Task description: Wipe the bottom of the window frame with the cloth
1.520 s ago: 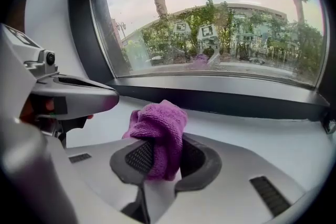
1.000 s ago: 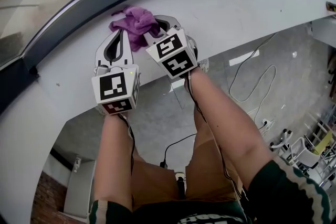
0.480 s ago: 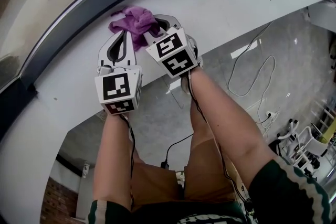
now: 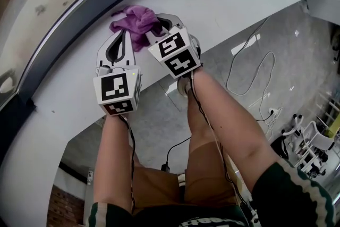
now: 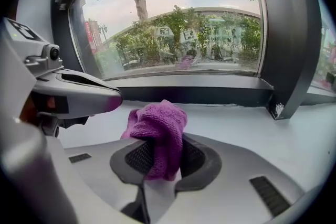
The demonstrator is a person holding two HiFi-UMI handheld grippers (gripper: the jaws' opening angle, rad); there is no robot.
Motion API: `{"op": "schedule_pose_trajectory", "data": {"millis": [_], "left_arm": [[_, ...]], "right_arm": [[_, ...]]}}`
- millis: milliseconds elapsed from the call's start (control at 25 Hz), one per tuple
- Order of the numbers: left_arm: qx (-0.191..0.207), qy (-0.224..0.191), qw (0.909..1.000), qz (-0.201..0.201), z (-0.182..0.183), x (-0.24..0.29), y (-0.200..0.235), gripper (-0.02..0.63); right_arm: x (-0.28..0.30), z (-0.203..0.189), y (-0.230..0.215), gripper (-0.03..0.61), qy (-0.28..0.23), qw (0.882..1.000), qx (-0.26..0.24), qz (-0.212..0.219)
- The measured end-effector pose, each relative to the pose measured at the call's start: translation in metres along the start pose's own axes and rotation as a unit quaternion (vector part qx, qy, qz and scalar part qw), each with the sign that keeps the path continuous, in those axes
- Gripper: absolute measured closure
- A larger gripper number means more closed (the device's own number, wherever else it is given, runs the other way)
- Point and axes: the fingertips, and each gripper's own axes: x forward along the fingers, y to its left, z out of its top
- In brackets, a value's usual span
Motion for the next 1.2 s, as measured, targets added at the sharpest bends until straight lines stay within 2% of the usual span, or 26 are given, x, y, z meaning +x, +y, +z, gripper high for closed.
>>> {"op": "schedule_pose_trajectory", "data": {"millis": [360, 600, 1200], "left_arm": [[0.01, 0.006, 0.9996, -0.027, 0.006, 0.027, -0.029, 0.604], [0.012, 0.004, 0.9993, -0.036, 0.024, 0.034, -0.044, 0.604], [0.022, 0.003, 0.9972, -0.071, 0.051, 0.089, -0.101, 0.604]], "right_arm": [[-0.011, -0.014, -0.036, 0.476, 0.003, 1.0, 0.013, -0.019], [-0.03, -0.011, -0.053, 0.476, 0.006, 1.0, 0.017, -0.026], [-0.063, -0.022, -0.13, 0.476, 0.013, 0.997, 0.011, -0.071]]}}
